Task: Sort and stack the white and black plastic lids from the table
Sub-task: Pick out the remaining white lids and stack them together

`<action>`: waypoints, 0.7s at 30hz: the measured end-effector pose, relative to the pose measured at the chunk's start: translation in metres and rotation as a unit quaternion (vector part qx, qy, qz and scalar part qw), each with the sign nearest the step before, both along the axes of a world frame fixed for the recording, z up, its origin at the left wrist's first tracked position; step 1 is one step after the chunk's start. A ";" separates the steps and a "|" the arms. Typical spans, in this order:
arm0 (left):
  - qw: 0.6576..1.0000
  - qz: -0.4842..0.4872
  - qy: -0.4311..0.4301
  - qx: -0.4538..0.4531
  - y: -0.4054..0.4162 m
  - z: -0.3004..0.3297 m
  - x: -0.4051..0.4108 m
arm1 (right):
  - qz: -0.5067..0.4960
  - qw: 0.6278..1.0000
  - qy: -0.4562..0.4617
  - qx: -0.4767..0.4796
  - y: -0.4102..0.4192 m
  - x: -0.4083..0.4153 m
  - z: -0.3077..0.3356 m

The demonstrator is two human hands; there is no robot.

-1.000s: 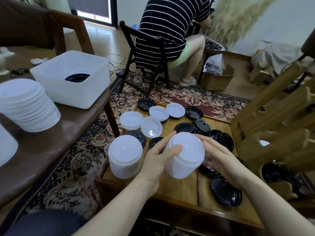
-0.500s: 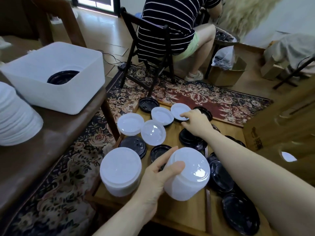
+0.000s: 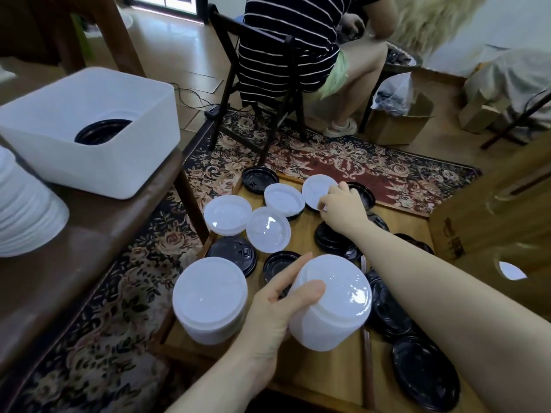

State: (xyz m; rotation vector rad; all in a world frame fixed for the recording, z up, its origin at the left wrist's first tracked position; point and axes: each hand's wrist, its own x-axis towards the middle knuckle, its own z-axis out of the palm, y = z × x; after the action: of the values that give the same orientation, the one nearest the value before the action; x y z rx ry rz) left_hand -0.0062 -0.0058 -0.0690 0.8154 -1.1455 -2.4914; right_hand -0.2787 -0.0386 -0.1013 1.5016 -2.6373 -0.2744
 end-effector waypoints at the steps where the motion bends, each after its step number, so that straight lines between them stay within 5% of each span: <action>1: 1.000 0.000 0.000 0.000 0.000 0.000 0.000 | 0.000 1.000 0.011 0.003 0.001 0.000 -0.002; 12: 1.000 -0.007 0.004 -0.005 0.001 0.001 -0.001 | 0.026 0.998 0.057 -0.018 0.013 -0.003 -0.002; 17: 1.000 -0.013 0.002 -0.011 0.000 0.001 0.000 | -0.023 0.991 -0.052 -0.120 0.024 -0.005 0.005; 21: 1.000 -0.004 0.005 -0.013 -0.002 0.002 0.000 | -0.076 0.941 -0.191 -0.269 0.039 0.002 0.027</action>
State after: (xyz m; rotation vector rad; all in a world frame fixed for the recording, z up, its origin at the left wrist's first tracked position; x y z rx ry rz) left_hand -0.0065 -0.0073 -0.0674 0.7909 -1.1785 -2.4789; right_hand -0.2769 0.0004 -0.0747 1.2586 -2.7687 0.7482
